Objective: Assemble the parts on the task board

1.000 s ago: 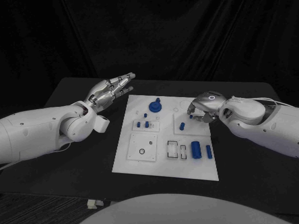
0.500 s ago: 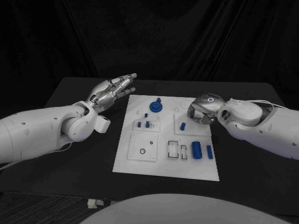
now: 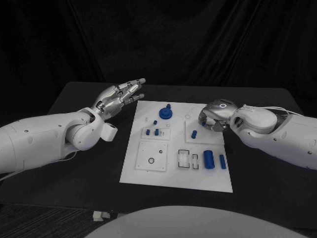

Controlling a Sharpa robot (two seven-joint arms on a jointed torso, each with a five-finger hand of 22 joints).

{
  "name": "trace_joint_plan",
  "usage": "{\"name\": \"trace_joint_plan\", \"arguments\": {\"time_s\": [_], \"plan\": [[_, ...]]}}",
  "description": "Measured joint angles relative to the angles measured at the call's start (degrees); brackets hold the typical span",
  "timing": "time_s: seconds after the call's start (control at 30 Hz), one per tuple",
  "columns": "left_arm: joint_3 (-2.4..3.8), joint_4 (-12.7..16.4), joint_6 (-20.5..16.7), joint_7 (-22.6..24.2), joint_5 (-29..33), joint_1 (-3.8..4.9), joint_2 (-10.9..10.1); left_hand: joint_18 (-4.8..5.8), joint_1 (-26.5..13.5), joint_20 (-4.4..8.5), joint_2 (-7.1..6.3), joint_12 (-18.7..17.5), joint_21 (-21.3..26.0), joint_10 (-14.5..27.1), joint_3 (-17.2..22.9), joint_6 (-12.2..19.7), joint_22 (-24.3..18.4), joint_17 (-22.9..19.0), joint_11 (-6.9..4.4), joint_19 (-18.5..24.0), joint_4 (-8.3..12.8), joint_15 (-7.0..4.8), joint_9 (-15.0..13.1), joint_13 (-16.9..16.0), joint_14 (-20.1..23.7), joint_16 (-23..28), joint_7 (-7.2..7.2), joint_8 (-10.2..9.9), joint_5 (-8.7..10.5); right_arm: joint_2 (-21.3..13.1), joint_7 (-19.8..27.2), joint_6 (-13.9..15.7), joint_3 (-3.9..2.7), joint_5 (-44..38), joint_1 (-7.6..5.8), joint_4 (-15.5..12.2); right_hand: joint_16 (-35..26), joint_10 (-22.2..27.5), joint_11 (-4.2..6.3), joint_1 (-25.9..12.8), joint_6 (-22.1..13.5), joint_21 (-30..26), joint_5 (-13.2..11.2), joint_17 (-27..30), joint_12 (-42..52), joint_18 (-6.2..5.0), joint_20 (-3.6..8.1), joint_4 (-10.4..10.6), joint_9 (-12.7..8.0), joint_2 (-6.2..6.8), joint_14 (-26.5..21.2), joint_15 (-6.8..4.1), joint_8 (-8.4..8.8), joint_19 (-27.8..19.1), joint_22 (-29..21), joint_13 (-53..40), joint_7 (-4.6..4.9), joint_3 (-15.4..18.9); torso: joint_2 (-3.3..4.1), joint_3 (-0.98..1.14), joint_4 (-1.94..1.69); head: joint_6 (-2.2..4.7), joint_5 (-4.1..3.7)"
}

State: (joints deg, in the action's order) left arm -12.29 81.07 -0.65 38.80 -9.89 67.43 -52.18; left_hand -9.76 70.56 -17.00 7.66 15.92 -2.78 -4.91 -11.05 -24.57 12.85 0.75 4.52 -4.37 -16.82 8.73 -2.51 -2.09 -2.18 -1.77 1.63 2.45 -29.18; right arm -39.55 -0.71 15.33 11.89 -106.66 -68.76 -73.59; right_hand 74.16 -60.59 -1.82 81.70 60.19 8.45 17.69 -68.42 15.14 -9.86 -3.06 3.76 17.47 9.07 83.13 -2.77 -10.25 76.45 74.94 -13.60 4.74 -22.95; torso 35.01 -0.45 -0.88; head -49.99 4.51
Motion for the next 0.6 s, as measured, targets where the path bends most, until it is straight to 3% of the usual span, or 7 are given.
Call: {"name": "trace_joint_plan", "arguments": {"time_s": [0.13,0.4,0.43,0.47,0.6], "plan": [[0.0,-0.3,0.1,0.0,0.0,-0.13,0.1,0.0,0.5,-0.01,0.4,0.0,-0.2,0.0,0.0,-0.2,0.2,0.0,0.0,-0.4,0.0,0.17,0.0,0.0,-0.2,0.0,0.18,0.0,-0.51,0.0,0.2,0.4,0.0,0.1,0.03,0.0,-1.0,-1.2,-0.21,0.5,0.9,0.0,-0.4,1.2,0.0,0.01,0.09,-0.7,0.8,-0.46,-0.2,-0.21,-0.6,-0.1,0.0,0.0,0.31,-0.2,0.0,0.0,-0.01,0.0,-0.05],[0.0,-0.6,0.2,0.0,0.0,-0.34,0.2,0.04,3.2,-0.1,0.6,0.0,-0.6,0.0,0.0,-2.2,0.8,0.1,0.0,-1.3,0.0,0.74,-0.2,-0.1,-0.7,-0.6,2.18,0.3,-2.18,-0.2,0.5,1.2,0.06,0.5,0.1,-0.1,-1.4,-2.9,-0.39,0.8,1.7,0.0,-0.5,2.0,0.0,0.0,0.09,-1.3,1.6,-0.78,-0.2,-0.21,-0.9,-0.1,0.0,0.3,0.7,-0.3,0.0,-0.01,0.01,0.0,0.05],[0.0,-0.7,0.2,0.0,0.0,-0.36,0.2,0.18,3.3,0.02,0.65,0.0,-0.6,0.0,0.0,-2.3,0.8,0.2,0.0,-1.5,0.0,0.82,-0.2,-0.1,-0.8,-0.8,2.26,0.3,-2.43,-0.2,0.5,1.3,0.06,0.6,0.11,-0.1,-1.6,-3.0,-0.31,0.8,1.9,0.0,-0.5,2.1,0.0,0.0,0.09,-1.2,1.6,-0.78,-0.2,-0.21,-0.96,-0.1,0.0,0.3,0.6,-0.3,0.0,-0.01,0.01,0.0,0.09],[0.0,-0.7,0.3,0.0,0.0,-0.38,0.2,0.97,3.6,0.11,0.92,0.0,-0.8,0.0,0.0,-2.3,0.9,0.2,0.0,-1.5,0.0,0.98,-0.2,-0.1,-1.0,-0.9,2.26,0.3,-2.52,-0.4,0.5,1.4,0.07,0.7,0.13,-0.2,-1.6,-3.4,-0.32,0.8,2.1,0.0,-0.5,2.1,-0.1,0.0,0.09,-1.3,1.6,-0.78,-0.2,-0.21,-1.12,-0.1,0.0,0.4,0.52,-0.3,-0.01,-0.01,0.01,0.0,0.14],[0.0,-1.0,0.3,0.0,0.0,-0.48,0.3,0.96,4.3,0.1,0.86,0.2,-0.9,-0.3,0.0,-2.5,1.0,0.3,0.31,-1.9,0.0,1.22,-0.2,-0.1,-1.2,-1.1,2.46,0.3,-2.99,-0.8,0.5,2.2,0.07,1.0,0.13,-0.7,-2.7,-4.4,-0.29,0.8,2.4,0.0,-0.5,3.3,-0.2,0.0,0.09,-1.6,1.8,-0.77,-0.5,0.12,-1.35,-0.1,0.0,0.7,0.74,-0.3,-0.02,-0.01,0.02,0.0,0.21]]}}
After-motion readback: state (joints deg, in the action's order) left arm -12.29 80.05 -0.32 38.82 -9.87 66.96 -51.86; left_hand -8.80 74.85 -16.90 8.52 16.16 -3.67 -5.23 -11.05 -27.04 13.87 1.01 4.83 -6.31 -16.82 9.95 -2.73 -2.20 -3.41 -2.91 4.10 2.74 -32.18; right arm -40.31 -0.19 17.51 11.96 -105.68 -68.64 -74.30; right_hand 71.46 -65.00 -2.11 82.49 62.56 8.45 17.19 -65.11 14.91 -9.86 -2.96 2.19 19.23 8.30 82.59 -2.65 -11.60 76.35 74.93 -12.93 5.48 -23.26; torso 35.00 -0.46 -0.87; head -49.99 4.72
